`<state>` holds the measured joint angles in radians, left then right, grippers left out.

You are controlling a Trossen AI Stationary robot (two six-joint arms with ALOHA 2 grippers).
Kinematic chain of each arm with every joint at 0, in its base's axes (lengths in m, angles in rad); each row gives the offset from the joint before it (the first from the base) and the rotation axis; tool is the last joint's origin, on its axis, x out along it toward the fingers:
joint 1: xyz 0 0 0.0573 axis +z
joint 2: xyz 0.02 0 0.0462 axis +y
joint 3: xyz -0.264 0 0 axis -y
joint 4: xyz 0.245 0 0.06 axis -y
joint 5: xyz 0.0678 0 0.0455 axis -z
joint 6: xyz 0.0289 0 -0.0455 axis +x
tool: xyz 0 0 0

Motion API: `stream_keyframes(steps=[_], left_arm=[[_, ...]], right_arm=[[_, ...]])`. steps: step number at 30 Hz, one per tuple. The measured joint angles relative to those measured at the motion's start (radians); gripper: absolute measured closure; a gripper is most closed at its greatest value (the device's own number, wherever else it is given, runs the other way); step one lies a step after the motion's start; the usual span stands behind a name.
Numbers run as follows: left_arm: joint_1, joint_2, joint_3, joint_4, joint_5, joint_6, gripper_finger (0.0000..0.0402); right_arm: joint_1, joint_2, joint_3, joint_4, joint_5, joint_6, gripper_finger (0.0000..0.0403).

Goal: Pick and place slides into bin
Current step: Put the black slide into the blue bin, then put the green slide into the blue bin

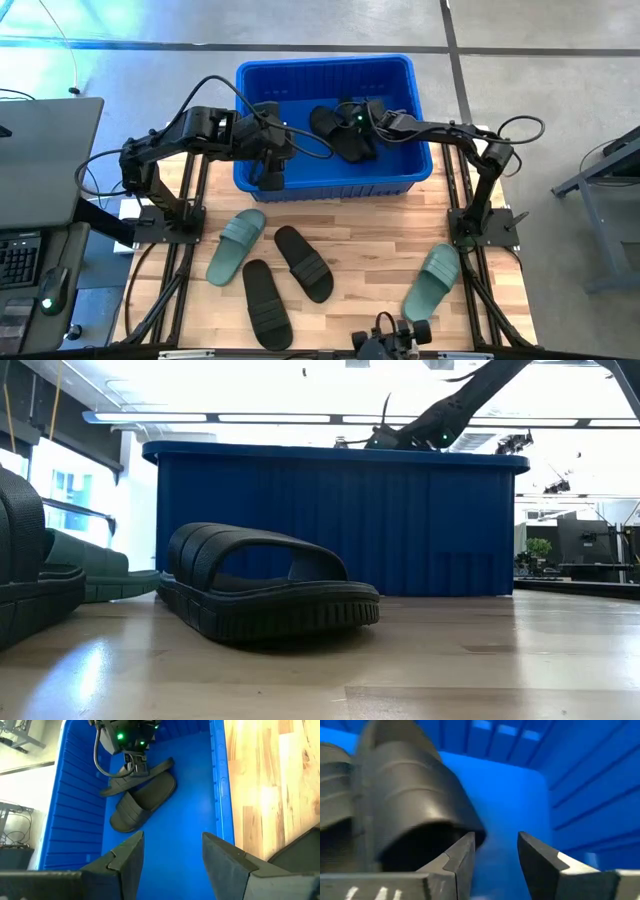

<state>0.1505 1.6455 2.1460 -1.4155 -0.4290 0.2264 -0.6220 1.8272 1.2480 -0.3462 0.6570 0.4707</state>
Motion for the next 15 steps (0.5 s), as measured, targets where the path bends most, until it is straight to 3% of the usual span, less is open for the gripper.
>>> stream_keyframes(steps=[4, 8, 15], left_arm=[[0.0, 0.0, 0.0, 0.0, 0.0, -0.012, 0.0218], [0.0, 0.0, 0.0, 0.003, 0.0, -0.023, 0.0218], [-0.001, 0.012, -0.001, 0.0, 0.107, -0.054, 0.0218]], right_arm=[[0.012, -0.038, 0.0, 0.003, -0.085, -0.015, 0.0265], [0.061, -0.101, 0.0, 0.074, -0.157, -0.138, 0.0265], [0.171, -0.339, -0.001, 0.301, -0.274, -0.29, 0.0265]])
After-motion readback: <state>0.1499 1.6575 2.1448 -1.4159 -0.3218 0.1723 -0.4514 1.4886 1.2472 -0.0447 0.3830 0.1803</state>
